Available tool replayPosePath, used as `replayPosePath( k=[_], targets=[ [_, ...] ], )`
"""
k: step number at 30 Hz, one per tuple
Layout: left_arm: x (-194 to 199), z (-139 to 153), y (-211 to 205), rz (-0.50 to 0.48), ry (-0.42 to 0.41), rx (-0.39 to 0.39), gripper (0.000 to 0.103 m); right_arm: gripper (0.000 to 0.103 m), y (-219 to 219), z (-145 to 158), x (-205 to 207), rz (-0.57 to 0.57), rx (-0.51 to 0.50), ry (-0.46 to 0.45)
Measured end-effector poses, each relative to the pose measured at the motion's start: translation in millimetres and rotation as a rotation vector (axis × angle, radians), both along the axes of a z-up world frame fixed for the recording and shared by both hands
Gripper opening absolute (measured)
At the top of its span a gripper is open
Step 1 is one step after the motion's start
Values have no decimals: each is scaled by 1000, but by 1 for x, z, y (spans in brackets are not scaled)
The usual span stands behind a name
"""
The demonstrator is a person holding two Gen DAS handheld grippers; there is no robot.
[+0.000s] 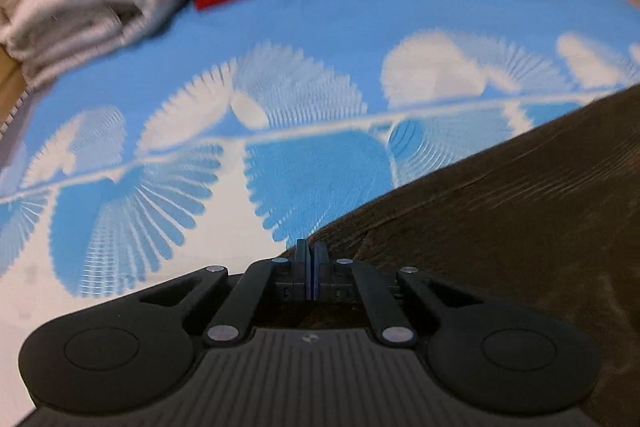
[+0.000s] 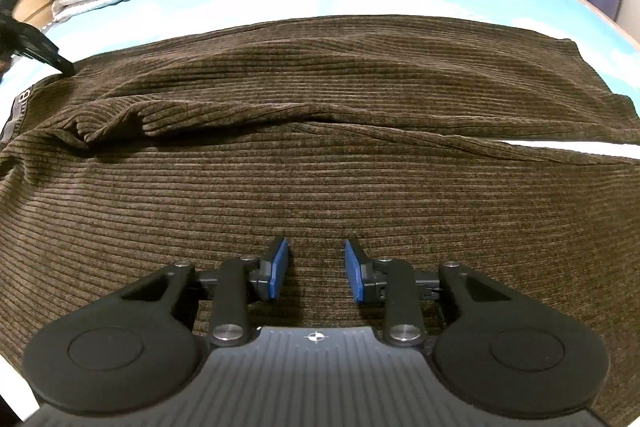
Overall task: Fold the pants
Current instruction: 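Lift the waistband with the left gripper and fold it toward the leg hems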
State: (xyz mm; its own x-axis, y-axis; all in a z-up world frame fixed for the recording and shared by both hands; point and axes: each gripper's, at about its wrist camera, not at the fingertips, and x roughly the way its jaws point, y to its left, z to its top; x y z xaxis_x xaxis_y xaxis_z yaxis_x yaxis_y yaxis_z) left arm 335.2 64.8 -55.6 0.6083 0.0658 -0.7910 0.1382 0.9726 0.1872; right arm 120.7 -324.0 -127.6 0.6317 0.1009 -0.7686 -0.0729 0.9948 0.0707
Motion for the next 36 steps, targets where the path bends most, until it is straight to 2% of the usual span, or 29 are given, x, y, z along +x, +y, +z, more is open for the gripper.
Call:
replayPosePath(
  k=[4, 7, 9, 11, 13, 14, 15, 17, 18, 19, 21, 23, 24, 26, 27, 28, 33, 36],
  targets=[
    [-75, 50, 1, -14, -164, -99, 0, 33, 1, 0, -2, -1, -5, -9],
    [-154, 72, -5, -51, -264, -175, 0, 30, 2, 1, -5, -13, -21, -17],
    [-202, 66, -12, -65, -270, -219, 0, 30, -2, 2, -8, -35, -18, -16],
    [-240, 45, -15, -53, -249, -203, 0, 30, -7, 4, -10, -64, -6, -13],
    [-258, 22, -8, 17, -175, -236, 0, 30, -14, 4, -12, -105, 19, -5],
    [-265, 14, -1, 69, -147, -282, 0, 30, -17, 3, -14, -122, 32, -2],
    [-271, 9, 6, 112, -129, -341, 0, 30, -19, 3, -16, -139, 42, 0],
    [-273, 6, 16, 158, -97, -451, 16, 30, -19, 3, -19, -150, 37, 0],
    [-270, 3, 21, 161, -70, -507, 40, 30, -17, 3, -21, -148, 23, -3],
    [-269, 0, 24, 169, -59, -528, 45, 30, -15, 3, -23, -142, 8, -5],
    [-263, -5, 31, 226, -53, -541, 45, 30, -9, 1, -27, -122, -35, -14],
    [-256, -12, 47, 271, -42, -646, 48, 30, -3, 0, -29, -95, -80, -21],
    [-252, -16, 52, 294, -37, -696, 52, 30, -2, 1, -30, -89, -89, -22],
    [-244, -21, 61, 324, -32, -748, 64, 30, -3, 2, -31, -90, -89, -21],
    [-238, -25, 61, 333, -25, -762, 70, 30, -3, 2, -31, -90, -88, -20],
    [-235, -27, 63, 338, -16, -770, 72, 30, -3, 2, -30, -89, -91, -19],
    [-216, -36, 61, 315, -36, -782, 75, 32, 1, 2, -30, -78, -123, -23],
    [-208, -41, 65, 326, -53, -815, 75, 32, 5, 1, -31, -74, -142, -29]
  ],
)
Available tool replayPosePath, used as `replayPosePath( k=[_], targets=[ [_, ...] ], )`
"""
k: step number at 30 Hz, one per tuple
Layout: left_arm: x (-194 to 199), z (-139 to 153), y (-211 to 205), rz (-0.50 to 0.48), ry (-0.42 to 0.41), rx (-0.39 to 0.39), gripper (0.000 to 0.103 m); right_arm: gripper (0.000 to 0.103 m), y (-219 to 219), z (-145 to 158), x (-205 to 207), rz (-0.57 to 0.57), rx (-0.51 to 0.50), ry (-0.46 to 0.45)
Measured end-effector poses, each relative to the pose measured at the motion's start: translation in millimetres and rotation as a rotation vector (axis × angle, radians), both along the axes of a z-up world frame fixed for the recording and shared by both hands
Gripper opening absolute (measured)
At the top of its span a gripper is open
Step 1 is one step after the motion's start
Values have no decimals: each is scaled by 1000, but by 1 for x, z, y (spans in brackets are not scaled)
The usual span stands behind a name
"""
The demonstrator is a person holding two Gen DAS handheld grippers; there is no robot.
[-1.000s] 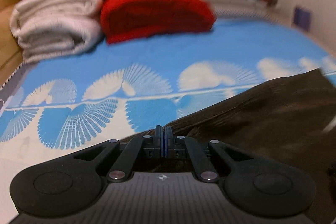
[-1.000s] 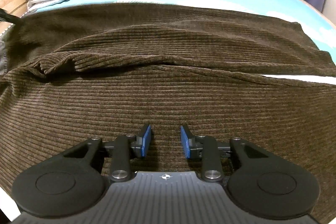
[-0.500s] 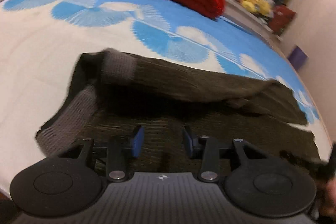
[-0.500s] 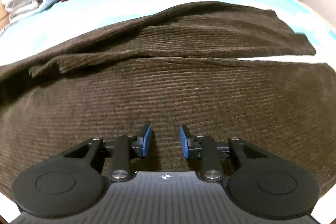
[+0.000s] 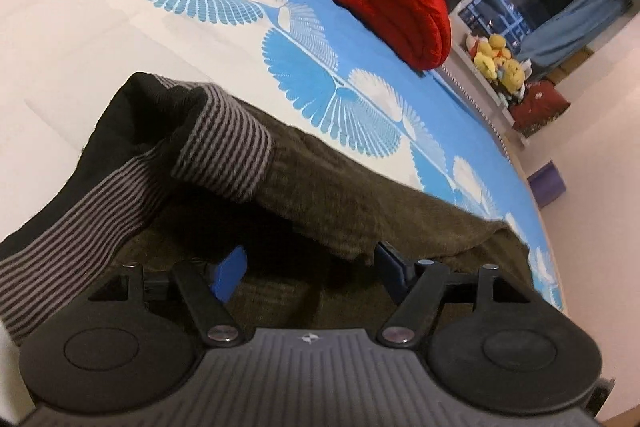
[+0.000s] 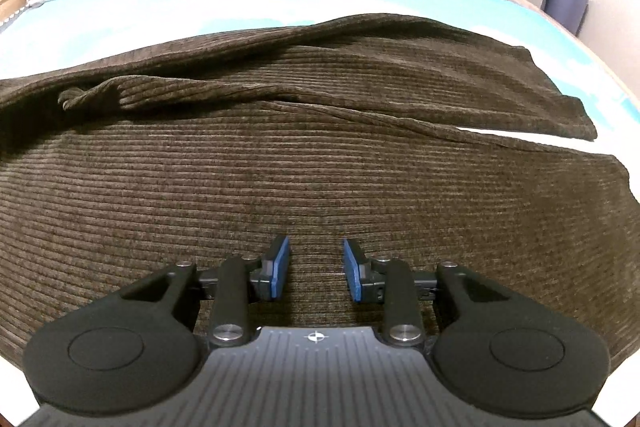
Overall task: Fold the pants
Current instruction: 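Lift the waistband with the left gripper and fold it toward the leg hems, then grasp the leg hems with the right gripper while left gripper holds the waistband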
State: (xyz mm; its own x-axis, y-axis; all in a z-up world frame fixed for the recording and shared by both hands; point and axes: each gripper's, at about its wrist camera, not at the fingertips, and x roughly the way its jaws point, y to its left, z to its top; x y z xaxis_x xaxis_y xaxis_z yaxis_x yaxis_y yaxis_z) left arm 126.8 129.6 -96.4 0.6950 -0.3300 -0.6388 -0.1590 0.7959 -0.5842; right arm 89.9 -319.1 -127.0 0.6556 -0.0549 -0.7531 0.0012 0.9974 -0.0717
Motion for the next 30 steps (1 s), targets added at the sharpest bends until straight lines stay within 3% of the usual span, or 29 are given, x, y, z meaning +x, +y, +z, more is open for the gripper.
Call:
replayPosePath(
  k=[9, 11, 13, 16, 21, 26, 28, 30],
  targets=[
    [8, -1, 16, 57, -48, -71, 72, 32, 2, 0, 1, 0, -13, -14],
    [9, -3, 21, 68, -42, -78, 62, 32, -1, 2, 4, -11, 3, -16],
    [10, -5, 25, 74, -29, -75, 34, 32, -6, 6, 9, -38, 30, -22],
    [11, -8, 28, 64, -15, -56, 19, 32, -19, 16, 19, -88, 83, -53],
    [13, -11, 21, 34, -1, 30, 18, 32, -46, 37, 54, -163, 180, -109],
    [14, -16, 21, 29, 12, 43, 18, 33, -88, 53, 110, -292, 395, -159],
    [14, -18, 21, 27, 14, 43, 18, 37, -103, 56, 135, -345, 465, -176],
    [13, -19, 21, 25, 13, 48, 18, 46, -113, 54, 157, -381, 511, -176]
  ],
)
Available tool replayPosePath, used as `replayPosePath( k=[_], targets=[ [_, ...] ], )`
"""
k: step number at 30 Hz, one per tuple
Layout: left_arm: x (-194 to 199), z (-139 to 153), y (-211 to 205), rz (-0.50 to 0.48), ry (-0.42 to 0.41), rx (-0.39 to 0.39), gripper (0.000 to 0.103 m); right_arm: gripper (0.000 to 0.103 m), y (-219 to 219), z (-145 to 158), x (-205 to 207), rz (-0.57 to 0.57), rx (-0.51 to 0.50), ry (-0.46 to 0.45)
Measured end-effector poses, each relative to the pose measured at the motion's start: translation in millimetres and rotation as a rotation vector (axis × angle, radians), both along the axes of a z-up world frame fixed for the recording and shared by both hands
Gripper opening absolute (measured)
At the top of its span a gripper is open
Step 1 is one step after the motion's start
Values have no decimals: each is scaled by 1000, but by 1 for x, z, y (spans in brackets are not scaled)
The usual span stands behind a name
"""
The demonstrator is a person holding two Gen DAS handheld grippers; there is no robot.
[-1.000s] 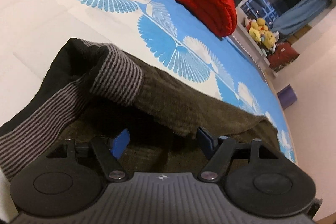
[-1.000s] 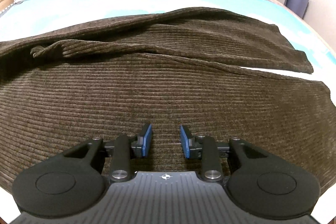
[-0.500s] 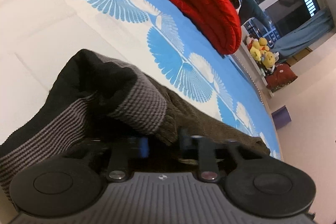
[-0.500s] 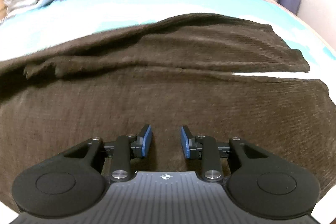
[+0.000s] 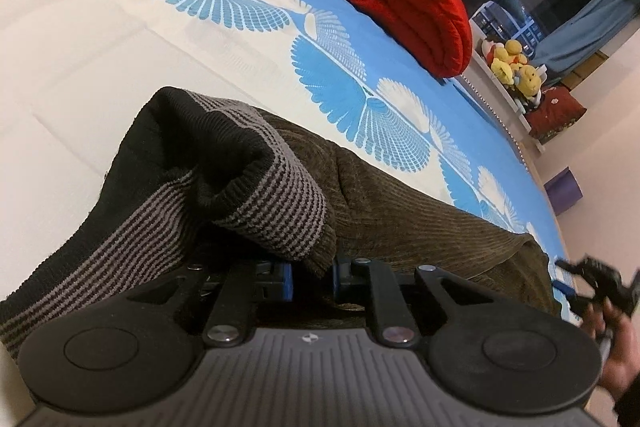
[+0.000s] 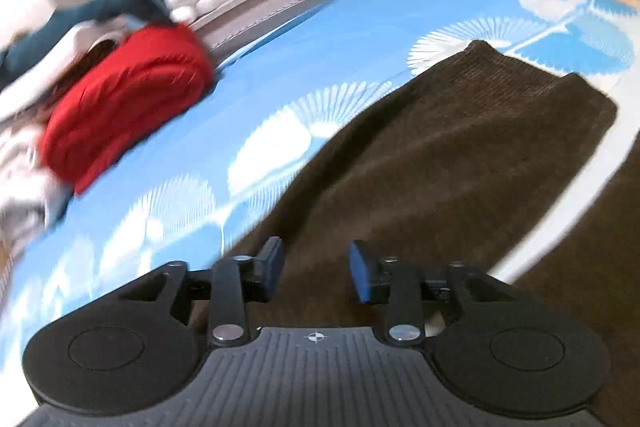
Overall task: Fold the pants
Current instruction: 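Grasp the leg hems with the right gripper while left gripper holds the waistband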
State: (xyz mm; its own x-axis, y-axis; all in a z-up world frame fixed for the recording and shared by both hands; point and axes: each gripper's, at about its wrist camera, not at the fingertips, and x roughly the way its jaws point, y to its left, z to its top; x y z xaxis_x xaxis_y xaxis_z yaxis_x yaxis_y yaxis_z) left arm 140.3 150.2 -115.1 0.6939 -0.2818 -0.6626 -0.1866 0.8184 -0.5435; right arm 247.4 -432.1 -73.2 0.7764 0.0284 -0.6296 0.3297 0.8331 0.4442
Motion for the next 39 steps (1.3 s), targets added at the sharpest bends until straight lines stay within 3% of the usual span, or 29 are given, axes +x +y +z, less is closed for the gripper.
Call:
replayPosePath(
  k=[7, 13, 14, 16, 17, 20, 26, 31, 35, 39],
  targets=[
    [-1, 0, -2, 4, -19, 20, 18, 51, -15, -31, 72, -43, 167, 95],
    [-3, 1, -4, -3, -29, 38, 18, 51, 0, -39, 98, -86, 199, 105],
    [-3, 1, -4, -3, -31, 38, 18, 49, 3, -39, 101, -74, 198, 107],
    [-3, 1, -4, -5, -33, 42, 18, 24, 10, -38, 108, -42, 151, 137],
    [-3, 1, -4, -6, -34, 43, 18, 7, 13, -36, 111, -29, 124, 148],
    [-2, 1, -4, -10, -36, 46, 18, 3, 16, -26, 111, -7, 55, 150],
    [-10, 14, -5, -13, -97, 84, 12, 3, 13, 12, 66, -8, 39, 65],
    [-23, 33, -1, 9, -154, 102, 10, 2, 7, 59, 3, 10, 24, -7],
    [-36, 56, 10, 83, -140, 57, 10, 2, 6, 92, -66, 25, 19, -78],
    [-48, 82, 11, 43, -75, 131, 10, 2, 11, 91, -136, 22, -7, -94]
  ],
)
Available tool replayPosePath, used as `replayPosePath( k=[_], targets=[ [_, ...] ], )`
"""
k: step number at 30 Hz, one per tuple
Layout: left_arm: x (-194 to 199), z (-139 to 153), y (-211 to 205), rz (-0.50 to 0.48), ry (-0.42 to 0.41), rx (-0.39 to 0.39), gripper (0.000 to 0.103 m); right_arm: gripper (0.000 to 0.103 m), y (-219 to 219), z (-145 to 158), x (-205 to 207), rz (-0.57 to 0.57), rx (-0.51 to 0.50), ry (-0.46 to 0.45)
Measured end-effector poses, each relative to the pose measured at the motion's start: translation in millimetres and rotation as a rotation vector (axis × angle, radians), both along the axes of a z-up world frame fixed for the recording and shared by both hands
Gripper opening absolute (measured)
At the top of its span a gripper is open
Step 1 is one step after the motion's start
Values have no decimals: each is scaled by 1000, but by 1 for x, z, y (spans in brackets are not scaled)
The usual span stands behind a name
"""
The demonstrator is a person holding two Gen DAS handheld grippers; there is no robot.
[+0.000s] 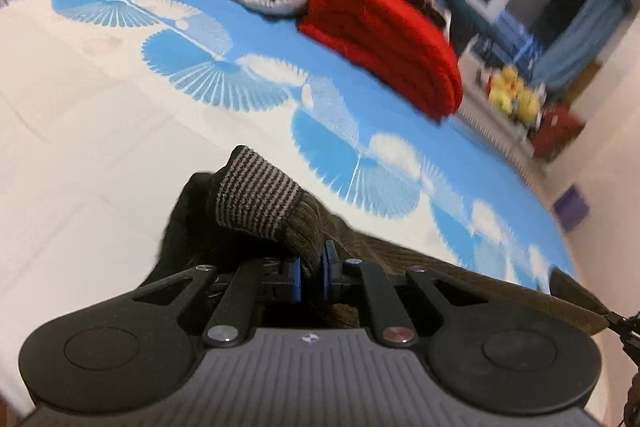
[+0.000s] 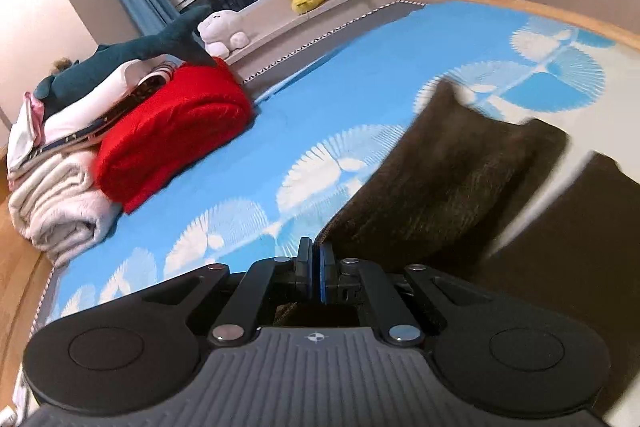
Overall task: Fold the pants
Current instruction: 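Grasp the leg hems with the right gripper while left gripper holds the waistband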
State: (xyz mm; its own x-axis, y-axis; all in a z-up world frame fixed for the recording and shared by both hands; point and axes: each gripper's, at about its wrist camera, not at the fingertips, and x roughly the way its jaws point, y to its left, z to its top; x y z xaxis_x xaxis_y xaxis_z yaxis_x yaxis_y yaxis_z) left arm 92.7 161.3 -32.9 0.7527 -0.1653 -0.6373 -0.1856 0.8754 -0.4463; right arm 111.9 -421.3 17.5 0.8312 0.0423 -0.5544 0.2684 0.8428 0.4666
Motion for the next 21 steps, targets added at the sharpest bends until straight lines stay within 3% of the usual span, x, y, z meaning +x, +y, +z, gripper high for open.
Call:
replayPosePath(
  k=[7, 10, 12, 16, 19, 20, 21],
  targets=[
    [-14, 12, 1, -66, 166, 72, 10, 2, 1, -58, -66, -18, -4, 139],
    [-22, 0, -1, -63, 208, 73, 10, 3, 4, -73, -77, -2, -14, 219],
    [-28, -16, -1, -62, 221, 81, 10, 3, 15, -81, -85, 36, -71, 256],
    [-25, -42, 7, -11, 246, 37, 12, 3, 29, -109, -82, 120, -202, 312],
    [-18, -45, 18, 35, 318, -65, 16, 9, 24, -109, -80, 139, -200, 319],
    [-16, -41, 21, 29, 311, -96, 21, 13, 19, -105, -79, 135, -196, 315],
    [-14, -38, 24, 17, 304, -115, 32, 18, 16, -98, -80, 132, -195, 298]
  ],
)
